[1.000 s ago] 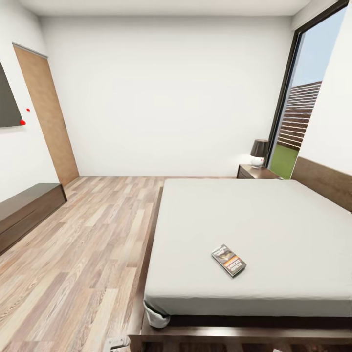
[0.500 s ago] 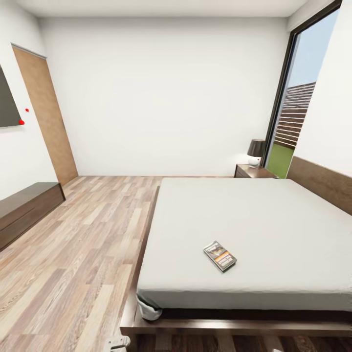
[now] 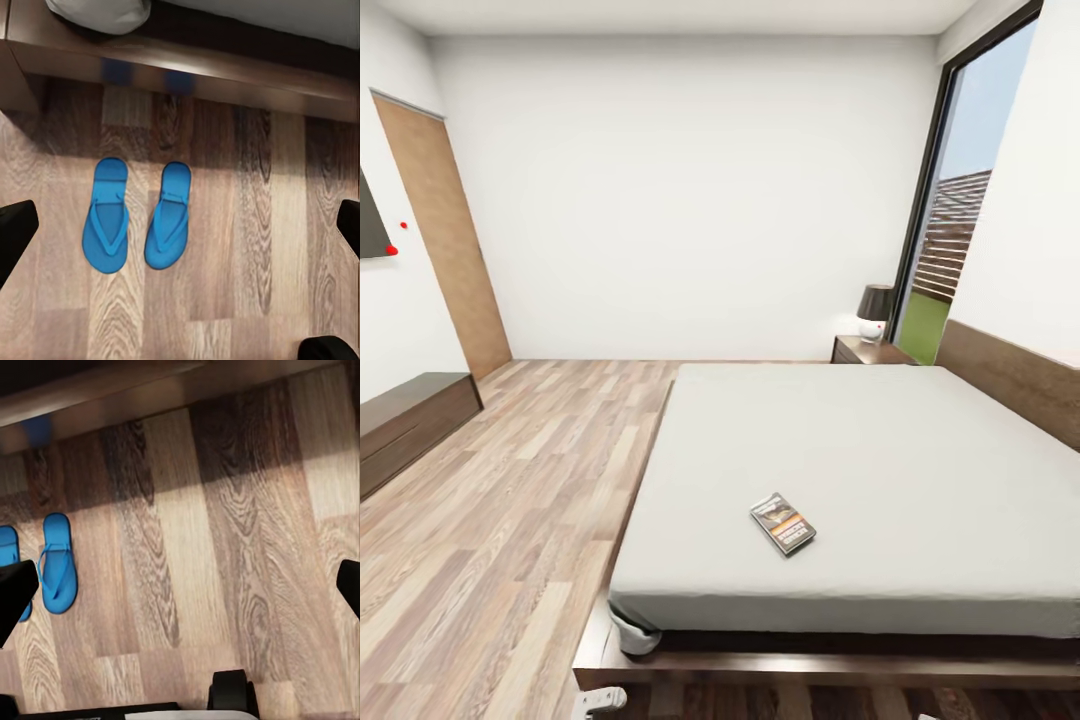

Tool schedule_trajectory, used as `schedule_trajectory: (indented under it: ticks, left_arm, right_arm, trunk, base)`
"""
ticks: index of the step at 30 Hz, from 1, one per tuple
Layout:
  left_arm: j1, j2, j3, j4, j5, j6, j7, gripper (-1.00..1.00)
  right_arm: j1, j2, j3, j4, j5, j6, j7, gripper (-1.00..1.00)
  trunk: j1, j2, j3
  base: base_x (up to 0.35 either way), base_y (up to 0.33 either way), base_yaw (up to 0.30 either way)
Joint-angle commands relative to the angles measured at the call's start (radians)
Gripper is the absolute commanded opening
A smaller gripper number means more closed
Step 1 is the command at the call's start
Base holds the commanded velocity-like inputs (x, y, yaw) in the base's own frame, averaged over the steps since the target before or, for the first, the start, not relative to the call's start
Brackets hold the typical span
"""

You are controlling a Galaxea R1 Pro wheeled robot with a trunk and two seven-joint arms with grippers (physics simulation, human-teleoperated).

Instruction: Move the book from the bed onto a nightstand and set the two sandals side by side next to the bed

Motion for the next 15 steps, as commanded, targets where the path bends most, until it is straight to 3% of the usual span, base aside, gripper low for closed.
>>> schedule_trajectory:
  ticks: [1,15]
  left_arm:
    - [-0.001,0.0,0.002,0.001,0.007,-0.001,-0.005,1.0]
    - [-0.001,-0.006,0.002,0.002,0.005,-0.001,-0.005,1.0]
  right_arm:
    - [0.0,0.0,-0.002,0.0,-0.01,0.002,0.005,1.0]
    - [0.0,0.0,-0.002,0.0,-0.01,0.002,0.005,1.0]
  trunk:
    - [0.0,-0.001,-0.001]
    - [0.0,-0.001,-0.001]
  base:
    - [0.04,-0.274,0.0]
    - [0.077,-0.284,0.0]
